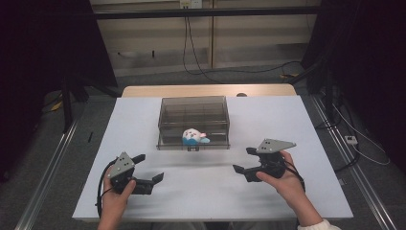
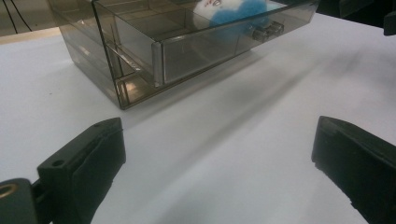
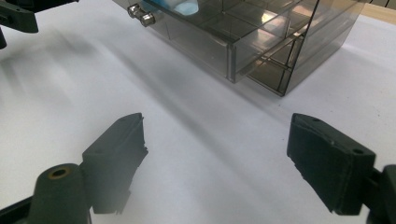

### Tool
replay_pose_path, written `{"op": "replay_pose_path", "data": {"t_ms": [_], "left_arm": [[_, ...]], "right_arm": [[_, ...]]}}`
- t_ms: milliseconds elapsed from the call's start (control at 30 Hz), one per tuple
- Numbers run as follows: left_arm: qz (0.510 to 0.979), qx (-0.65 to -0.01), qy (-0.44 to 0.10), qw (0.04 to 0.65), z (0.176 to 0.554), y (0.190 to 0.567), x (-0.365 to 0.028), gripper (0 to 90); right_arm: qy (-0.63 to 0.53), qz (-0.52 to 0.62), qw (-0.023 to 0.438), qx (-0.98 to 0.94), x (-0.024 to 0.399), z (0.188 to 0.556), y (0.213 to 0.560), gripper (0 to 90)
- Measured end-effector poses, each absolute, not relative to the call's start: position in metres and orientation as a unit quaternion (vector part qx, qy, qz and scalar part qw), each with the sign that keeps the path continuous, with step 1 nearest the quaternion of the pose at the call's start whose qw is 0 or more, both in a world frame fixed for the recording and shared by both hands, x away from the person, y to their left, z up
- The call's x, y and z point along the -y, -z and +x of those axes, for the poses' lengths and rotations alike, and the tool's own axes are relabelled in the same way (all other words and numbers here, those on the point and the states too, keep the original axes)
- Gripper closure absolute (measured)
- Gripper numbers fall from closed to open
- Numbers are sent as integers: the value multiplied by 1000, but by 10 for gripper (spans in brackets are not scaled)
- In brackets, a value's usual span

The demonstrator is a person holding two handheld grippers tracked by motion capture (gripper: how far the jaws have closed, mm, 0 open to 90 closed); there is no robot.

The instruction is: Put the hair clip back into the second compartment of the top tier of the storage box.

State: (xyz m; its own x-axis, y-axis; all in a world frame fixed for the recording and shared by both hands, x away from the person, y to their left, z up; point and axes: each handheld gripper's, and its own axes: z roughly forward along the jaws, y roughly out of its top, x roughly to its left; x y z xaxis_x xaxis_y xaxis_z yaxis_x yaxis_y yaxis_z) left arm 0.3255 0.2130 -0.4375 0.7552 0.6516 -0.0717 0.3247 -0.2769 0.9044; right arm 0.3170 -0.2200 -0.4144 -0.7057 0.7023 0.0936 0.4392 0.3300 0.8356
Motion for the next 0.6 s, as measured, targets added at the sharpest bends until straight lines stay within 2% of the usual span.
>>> {"op": "replay_pose_path", "data": {"t_ms": [600], "left_arm": [[783, -312, -159, 515, 325, 437, -213, 29]], "right_arm": [[-454, 366, 145, -799, 233, 309, 425, 188]]}}
